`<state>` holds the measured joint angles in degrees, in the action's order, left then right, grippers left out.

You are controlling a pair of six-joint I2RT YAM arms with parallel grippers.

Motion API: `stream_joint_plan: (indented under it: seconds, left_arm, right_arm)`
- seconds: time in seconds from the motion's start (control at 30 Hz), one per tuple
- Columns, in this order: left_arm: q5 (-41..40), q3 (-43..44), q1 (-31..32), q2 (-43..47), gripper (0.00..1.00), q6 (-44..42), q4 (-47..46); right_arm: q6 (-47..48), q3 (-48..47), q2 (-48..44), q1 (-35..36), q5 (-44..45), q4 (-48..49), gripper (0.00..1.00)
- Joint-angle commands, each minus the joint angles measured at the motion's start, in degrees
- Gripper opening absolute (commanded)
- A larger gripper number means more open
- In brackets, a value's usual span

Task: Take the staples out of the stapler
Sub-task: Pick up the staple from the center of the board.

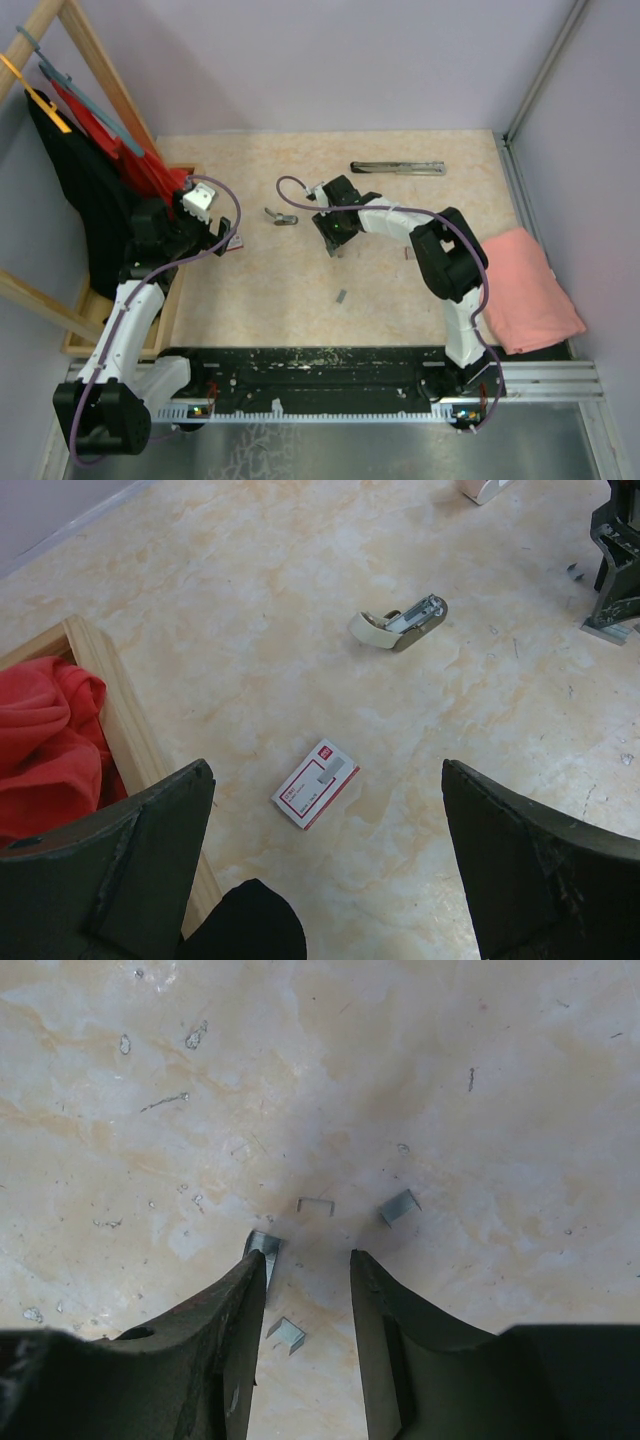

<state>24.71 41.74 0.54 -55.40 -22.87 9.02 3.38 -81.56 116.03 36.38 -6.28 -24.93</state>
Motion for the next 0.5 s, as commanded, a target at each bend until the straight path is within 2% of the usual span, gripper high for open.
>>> stream_joint_plan:
  seconds: [0.0, 0.47]
  left_arm:
    - [0.98, 0.62, -0.38, -0.04, 0.99, 0.48, -0.74]
    - [1.04, 0.49, -0.38, -0.27, 0.99, 0.46, -0.93]
  right_arm:
    - [0.2, -1.45, 0.83, 0.63, 0.32, 1.11, 0.38]
    - [1.7, -1.23, 1.74, 1.61, 0.69, 0.5, 0.37]
